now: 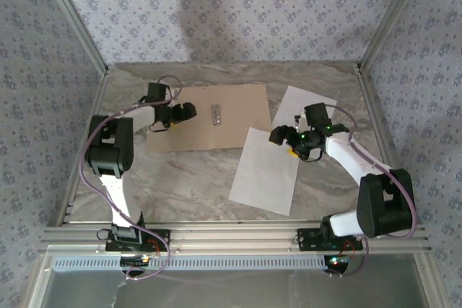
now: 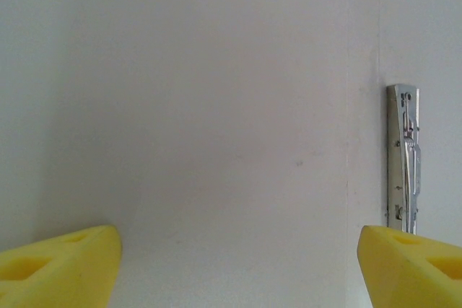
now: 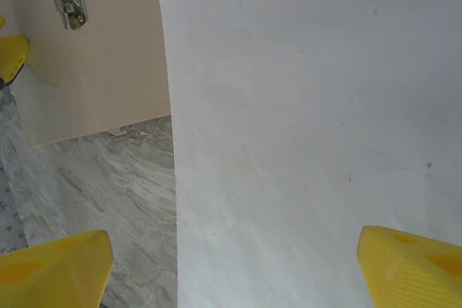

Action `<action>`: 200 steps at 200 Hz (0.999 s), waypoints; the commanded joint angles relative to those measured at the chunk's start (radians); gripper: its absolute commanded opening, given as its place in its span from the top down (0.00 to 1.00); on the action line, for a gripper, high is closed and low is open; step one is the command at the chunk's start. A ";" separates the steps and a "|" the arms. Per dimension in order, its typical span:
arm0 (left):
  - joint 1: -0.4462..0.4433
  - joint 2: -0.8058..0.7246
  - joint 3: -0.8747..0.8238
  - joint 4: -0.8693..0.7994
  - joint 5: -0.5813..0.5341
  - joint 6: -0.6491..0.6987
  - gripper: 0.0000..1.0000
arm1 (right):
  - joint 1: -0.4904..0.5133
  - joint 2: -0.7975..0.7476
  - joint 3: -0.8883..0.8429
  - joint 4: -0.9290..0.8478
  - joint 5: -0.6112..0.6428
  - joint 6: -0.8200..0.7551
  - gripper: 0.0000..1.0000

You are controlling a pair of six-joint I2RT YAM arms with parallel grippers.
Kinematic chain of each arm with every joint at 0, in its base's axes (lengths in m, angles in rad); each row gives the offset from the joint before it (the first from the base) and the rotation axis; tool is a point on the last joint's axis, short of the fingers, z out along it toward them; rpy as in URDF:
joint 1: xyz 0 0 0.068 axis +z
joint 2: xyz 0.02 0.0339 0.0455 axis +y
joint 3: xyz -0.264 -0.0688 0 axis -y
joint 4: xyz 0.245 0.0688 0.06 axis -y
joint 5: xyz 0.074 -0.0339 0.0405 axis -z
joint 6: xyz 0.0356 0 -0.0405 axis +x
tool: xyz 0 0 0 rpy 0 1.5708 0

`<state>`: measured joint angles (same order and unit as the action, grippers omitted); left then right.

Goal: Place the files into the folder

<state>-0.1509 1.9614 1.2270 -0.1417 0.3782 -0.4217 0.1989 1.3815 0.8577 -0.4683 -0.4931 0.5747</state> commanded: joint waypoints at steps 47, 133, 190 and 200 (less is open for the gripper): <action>-0.011 -0.139 0.031 -0.161 -0.016 0.024 0.14 | -0.023 -0.056 -0.065 -0.053 0.003 0.008 0.10; -0.283 -0.354 -0.053 -0.167 0.022 0.012 0.20 | -0.017 -0.146 -0.214 -0.039 -0.023 0.075 0.10; -0.482 -0.300 -0.095 -0.122 0.065 -0.036 0.27 | -0.008 -0.161 -0.282 -0.009 -0.026 0.100 0.12; -0.499 -0.282 -0.099 -0.115 0.066 -0.043 0.27 | -0.005 -0.161 -0.289 -0.004 -0.023 0.101 0.12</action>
<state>-0.6140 1.6421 1.1381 -0.2859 0.4126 -0.4397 0.1856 1.2358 0.5880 -0.4831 -0.5060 0.6506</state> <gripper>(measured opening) 0.732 0.880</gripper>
